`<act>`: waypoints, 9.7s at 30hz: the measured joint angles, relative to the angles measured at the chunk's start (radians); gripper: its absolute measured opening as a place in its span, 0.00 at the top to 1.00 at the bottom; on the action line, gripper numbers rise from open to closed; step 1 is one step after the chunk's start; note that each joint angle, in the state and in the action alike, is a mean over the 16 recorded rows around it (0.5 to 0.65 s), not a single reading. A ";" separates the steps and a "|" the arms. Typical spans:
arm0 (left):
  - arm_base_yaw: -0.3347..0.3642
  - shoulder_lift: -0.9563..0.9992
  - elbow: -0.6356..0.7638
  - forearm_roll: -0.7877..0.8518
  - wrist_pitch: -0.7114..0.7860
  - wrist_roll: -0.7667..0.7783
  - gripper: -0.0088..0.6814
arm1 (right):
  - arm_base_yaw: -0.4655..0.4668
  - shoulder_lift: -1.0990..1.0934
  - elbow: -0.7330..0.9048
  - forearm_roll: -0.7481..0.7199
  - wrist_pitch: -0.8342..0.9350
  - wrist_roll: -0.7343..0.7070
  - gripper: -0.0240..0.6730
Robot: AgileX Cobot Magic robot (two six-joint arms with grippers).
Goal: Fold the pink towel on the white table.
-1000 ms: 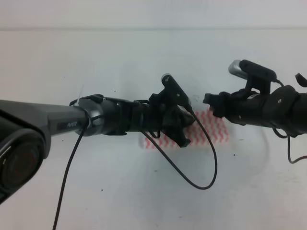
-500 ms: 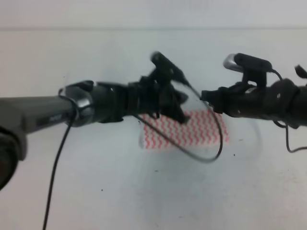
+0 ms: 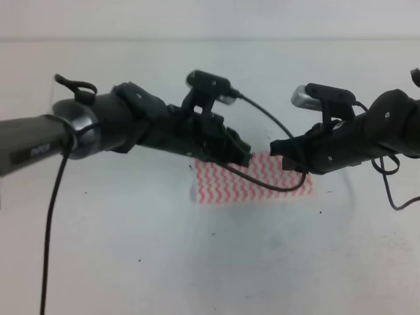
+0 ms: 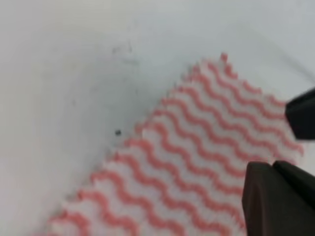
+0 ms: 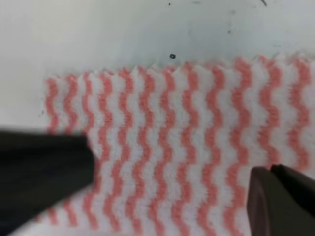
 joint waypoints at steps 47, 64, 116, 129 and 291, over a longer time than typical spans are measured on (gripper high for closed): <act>0.021 0.046 0.000 0.306 0.178 -0.195 1.00 | -0.010 0.020 -0.003 -0.137 0.112 0.104 0.99; 0.021 0.053 -0.002 0.343 0.179 -0.221 1.00 | -0.021 0.057 -0.003 -0.212 0.140 0.168 0.99; 0.032 0.033 -0.033 0.566 0.218 -0.402 0.99 | -0.021 -0.034 -0.003 -0.200 0.153 0.166 0.99; 0.031 0.035 -0.055 0.326 0.181 -0.272 1.00 | -0.021 -0.034 -0.002 -0.198 0.136 0.165 0.99; 0.107 0.118 -0.141 0.342 0.273 -0.282 1.00 | 0.016 0.204 -0.360 -0.099 0.357 0.216 0.98</act>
